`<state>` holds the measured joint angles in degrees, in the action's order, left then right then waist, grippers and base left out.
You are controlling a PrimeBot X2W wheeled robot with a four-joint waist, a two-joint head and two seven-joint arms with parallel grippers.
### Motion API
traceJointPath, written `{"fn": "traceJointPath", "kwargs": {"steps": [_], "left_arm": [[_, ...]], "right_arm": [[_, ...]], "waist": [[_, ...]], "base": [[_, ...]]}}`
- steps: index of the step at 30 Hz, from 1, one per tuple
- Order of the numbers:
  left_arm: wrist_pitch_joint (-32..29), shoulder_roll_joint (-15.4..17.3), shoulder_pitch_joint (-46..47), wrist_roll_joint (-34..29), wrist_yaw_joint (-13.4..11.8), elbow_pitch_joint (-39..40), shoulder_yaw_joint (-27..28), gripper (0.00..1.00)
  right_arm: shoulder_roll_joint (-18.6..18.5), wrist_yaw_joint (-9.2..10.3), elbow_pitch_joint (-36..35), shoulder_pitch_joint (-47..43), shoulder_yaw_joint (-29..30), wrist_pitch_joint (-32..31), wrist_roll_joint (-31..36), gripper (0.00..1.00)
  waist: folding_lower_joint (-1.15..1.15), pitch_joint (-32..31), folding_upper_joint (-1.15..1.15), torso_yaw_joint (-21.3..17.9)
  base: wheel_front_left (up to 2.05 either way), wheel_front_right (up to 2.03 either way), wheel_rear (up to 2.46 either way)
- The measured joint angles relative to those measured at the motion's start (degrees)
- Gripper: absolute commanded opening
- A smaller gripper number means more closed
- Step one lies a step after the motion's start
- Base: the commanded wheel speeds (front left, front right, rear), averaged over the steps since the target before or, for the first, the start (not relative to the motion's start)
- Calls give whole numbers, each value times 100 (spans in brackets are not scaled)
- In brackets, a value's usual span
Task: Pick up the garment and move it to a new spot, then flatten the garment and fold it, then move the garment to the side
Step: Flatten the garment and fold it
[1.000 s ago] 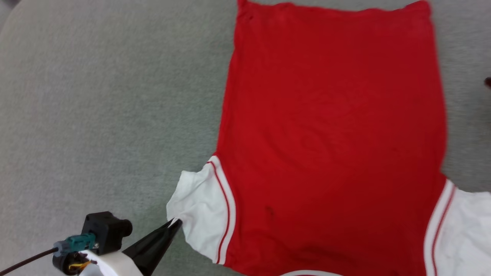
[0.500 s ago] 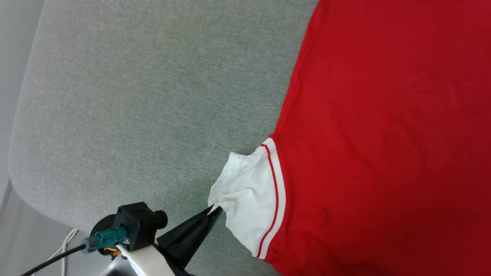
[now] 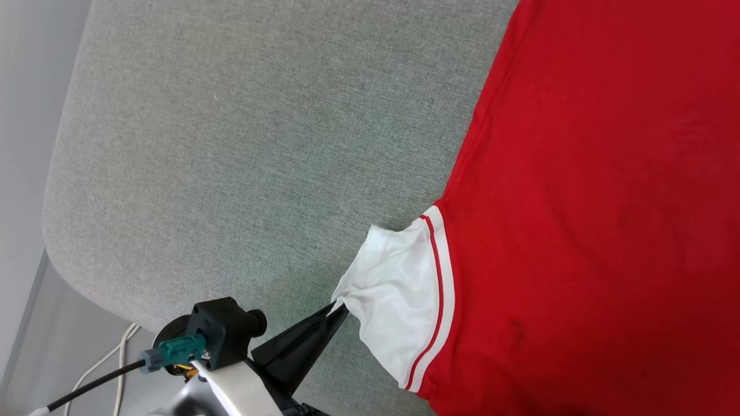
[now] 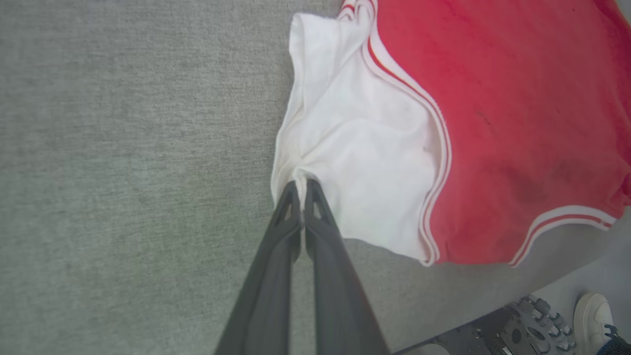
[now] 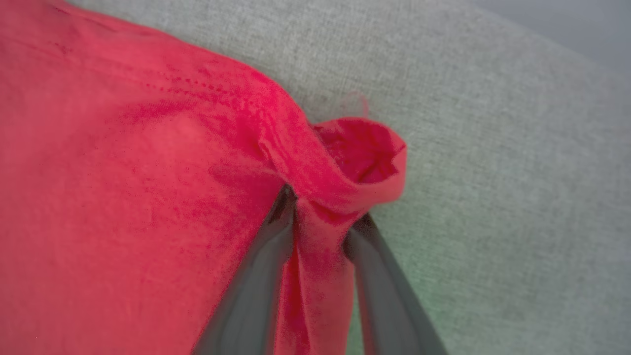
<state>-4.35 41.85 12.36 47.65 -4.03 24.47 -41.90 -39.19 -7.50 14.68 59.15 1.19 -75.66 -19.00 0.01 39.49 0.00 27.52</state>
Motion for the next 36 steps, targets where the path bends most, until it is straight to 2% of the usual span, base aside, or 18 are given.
{"fn": "traceJointPath", "kwargs": {"steps": [7, 15, 21, 29, 36], "left_arm": [[0, 26, 15, 2, -52, -87, 18, 0], [-38, 200, -98, -14, -211, -101, 52, 0], [-77, 493, -286, -216, -470, -354, 104, 0], [78, 515, -704, 3, -583, -651, 126, 0], [290, 350, -760, 152, -571, -943, 160, 0]], "right_arm": [[82, -1, 26, -420, 41, 133, 8, 0], [214, -1, 178, -1201, -52, 381, -275, 0], [302, -1, -34, -2120, -220, 610, -755, 0], [319, -1, -659, -3591, -221, 958, -1280, 0], [593, -1, -1228, -5091, 278, 1330, -1402, 0]], "waist": [[0, -253, 0, -145], [0, -804, 0, -592], [0, -1320, 0, -1098], [-1, -2011, 0, -1807], [-1, -2466, 0, -2276]], "base": [[0, 0, 0], [0, 0, 0], [0, 0, 0], [0, 0, 0], [0, 0, 0]]}}
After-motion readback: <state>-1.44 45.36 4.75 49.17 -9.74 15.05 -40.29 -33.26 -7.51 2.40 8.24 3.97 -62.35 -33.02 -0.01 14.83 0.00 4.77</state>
